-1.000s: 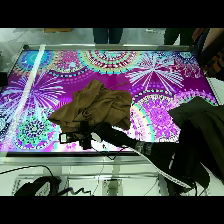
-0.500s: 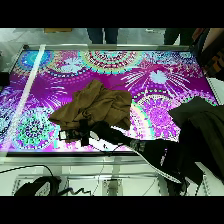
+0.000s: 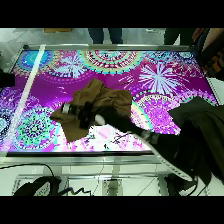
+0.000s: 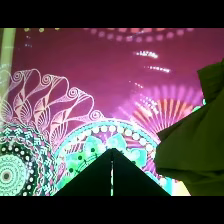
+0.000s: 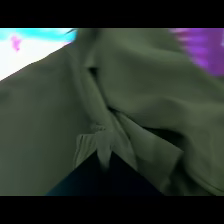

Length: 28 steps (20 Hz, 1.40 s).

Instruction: Fold the clothes and pants, and hang the long-sleeved shirts on hangers.

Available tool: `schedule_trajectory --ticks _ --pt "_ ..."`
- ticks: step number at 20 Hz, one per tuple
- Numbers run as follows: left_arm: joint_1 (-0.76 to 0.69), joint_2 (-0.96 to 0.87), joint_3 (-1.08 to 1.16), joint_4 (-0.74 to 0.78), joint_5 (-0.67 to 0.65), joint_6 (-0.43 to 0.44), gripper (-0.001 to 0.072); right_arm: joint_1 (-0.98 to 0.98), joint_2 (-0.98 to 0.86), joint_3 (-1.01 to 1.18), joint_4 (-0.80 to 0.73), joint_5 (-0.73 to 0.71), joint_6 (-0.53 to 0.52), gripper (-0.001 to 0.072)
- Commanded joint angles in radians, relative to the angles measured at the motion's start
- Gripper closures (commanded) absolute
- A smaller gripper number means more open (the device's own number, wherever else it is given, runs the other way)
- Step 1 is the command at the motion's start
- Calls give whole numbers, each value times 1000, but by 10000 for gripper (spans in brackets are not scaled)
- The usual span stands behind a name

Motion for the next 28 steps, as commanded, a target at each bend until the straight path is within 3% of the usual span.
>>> schedule_trajectory --ticks 1,5,7,10,13,14,15,16,17,19,21,22,28 --pt "2 -21 -59 -41 -3 5 692 -143 112 34 -21 16 273 679" --pt "29 27 -333 -101 -15 5 694 -365 219 34 -17 117 425 679" --pt "89 75 -509 -290 -9 30 694 -478 243 34 -11 189 432 679" --pt "190 157 -790 -698 23 113 693 -644 250 34 52 323 459 679" --pt "203 205 -1020 -892 31 114 677 -744 250 34 97 435 458 679" --pt "200 212 -1083 -908 47 113 619 -760 250 34 103 455 458 679" --pt "200 216 -1132 -912 63 114 435 -766 250 34 105 468 458 679" --pt "200 217 -1171 -911 86 117 179 -766 250 34 105 474 458 679" --pt "201 216 -1197 -911 107 135 95 -763 250 34 106 474 458 679" --pt "201 216 -1241 -911 194 188 100 -753 250 34 111 469 457 679" --pt "201 209 -1279 -912 299 187 107 -745 250 34 112 467 457 679" --pt "201 199 -1289 -912 321 187 150 -743 250 34 113 467 457 679" --pt "200 54 -1293 -966 451 216 159 -743 250 34 122 449 458 678"
